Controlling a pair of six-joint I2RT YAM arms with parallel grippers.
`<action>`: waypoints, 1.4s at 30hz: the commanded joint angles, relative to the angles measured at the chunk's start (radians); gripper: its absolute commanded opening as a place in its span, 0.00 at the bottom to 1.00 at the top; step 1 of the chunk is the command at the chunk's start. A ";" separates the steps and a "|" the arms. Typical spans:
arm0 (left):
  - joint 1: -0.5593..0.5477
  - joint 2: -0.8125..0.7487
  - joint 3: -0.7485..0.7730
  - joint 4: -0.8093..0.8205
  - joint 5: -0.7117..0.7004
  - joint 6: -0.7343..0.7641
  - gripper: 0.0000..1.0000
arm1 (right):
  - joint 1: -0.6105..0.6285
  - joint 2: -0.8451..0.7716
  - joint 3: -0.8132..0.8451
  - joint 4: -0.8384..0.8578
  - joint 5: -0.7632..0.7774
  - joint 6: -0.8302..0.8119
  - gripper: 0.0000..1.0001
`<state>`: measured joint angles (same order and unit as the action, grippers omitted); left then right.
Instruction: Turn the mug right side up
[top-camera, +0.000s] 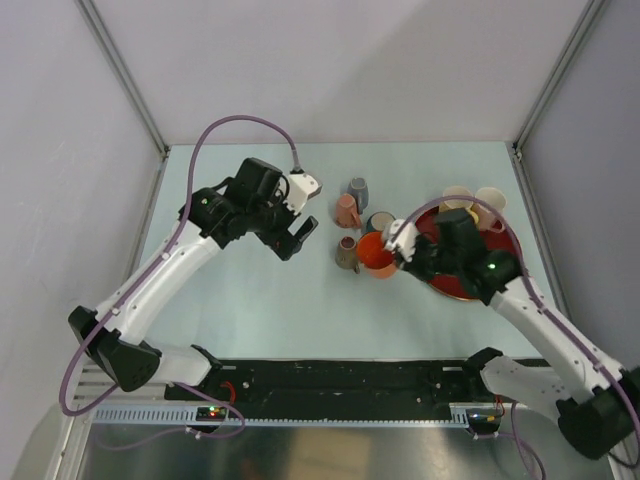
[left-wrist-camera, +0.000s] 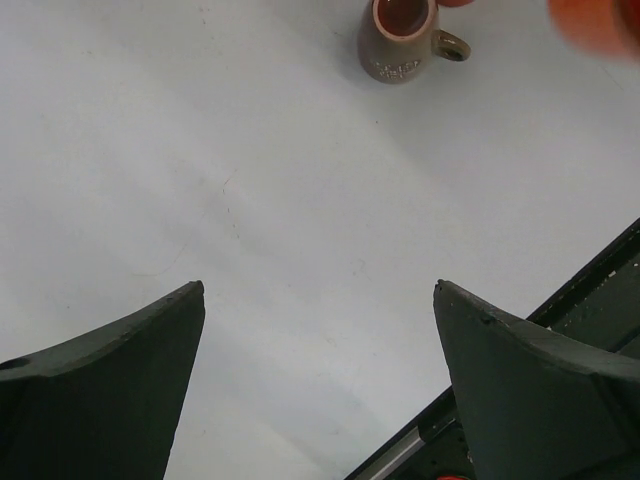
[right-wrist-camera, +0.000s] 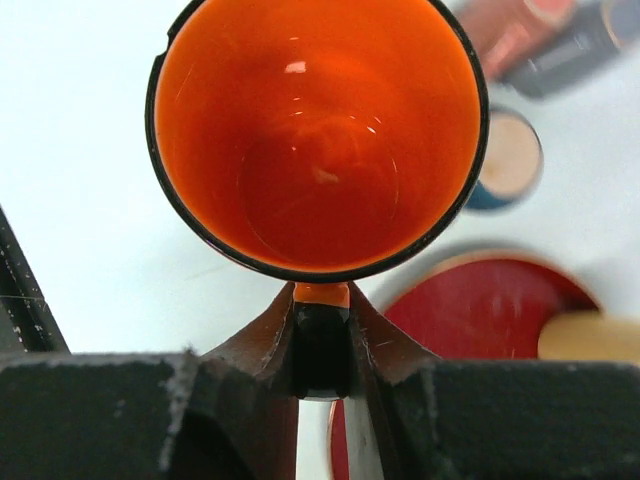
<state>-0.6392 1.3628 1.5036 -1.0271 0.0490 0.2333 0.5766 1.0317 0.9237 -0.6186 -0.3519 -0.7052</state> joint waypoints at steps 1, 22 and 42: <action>0.005 -0.020 0.033 0.014 0.031 -0.006 1.00 | -0.193 -0.129 -0.024 -0.014 -0.025 0.135 0.00; 0.007 -0.005 0.020 0.009 0.040 0.020 1.00 | -1.162 0.046 -0.207 0.263 -0.131 0.228 0.00; 0.007 -0.013 -0.016 -0.009 -0.025 0.092 0.98 | -1.121 0.373 -0.144 0.517 0.011 0.217 0.00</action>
<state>-0.6361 1.3602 1.4551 -1.0348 0.0364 0.2981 -0.5358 1.3975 0.7422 -0.1810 -0.3695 -0.4389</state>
